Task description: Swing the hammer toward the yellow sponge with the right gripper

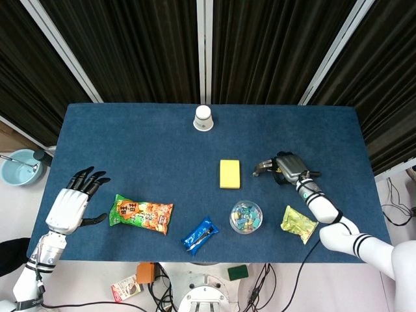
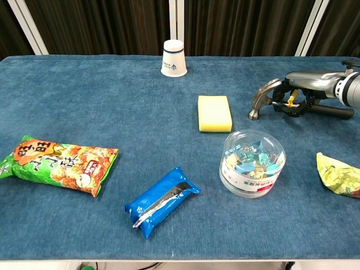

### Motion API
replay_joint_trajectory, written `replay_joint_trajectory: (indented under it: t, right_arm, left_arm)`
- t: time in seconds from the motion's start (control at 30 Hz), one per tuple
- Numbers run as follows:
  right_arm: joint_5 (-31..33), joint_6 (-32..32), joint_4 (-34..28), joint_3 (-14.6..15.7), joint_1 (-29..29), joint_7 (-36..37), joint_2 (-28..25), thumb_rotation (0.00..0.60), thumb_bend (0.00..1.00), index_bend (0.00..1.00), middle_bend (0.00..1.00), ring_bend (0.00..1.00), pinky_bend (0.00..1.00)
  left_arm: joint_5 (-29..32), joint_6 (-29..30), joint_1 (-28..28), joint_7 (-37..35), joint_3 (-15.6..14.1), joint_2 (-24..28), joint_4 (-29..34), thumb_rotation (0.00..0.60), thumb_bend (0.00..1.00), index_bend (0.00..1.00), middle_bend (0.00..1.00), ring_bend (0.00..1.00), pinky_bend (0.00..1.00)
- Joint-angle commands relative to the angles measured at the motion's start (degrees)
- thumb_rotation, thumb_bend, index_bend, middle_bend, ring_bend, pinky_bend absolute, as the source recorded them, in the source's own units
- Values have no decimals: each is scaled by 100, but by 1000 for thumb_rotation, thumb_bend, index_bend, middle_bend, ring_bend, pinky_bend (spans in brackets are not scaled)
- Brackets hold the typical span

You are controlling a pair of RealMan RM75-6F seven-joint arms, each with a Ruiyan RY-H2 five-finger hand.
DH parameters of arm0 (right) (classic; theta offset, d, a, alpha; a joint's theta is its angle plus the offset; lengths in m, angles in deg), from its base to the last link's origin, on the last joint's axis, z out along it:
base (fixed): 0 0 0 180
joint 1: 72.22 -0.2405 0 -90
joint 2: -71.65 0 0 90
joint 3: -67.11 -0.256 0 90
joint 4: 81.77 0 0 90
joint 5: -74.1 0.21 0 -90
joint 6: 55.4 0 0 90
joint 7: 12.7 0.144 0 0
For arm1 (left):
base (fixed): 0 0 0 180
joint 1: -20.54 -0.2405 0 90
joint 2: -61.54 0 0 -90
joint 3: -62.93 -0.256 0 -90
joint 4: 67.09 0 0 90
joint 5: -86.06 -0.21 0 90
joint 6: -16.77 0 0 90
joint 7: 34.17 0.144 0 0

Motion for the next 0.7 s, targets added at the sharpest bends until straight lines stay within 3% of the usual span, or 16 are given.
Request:
replay_joint_trajectory:
  t: [0.03,0.13,0.43,0.7]
  right_arm:
    - [12,2,4,-3,2,-9,2,600,589,511,408,182,235]
    - [23,4,26,-7,3,-11,21,600,654,540,428,203,247]
    - [-77,95,48,-14,57,217,9,600,977,626,489,282,325]
    - [-377,342,-58,-4,175,759,-164,600,1000,714,597,422,517]
  left_arm:
    - [-1,-6,2,-20,-6,-11,-20,600,90,211,155,51,111]
    - [1,-1,1,-38,-5,-24,-46,600,90,210,155,51,111]
    - [58,-2,-27,-138,-20,-53,-139,600,90,208,155,51,111]
    - [97,23,-74,-231,-44,-66,-217,600,90,206,155,51,111]
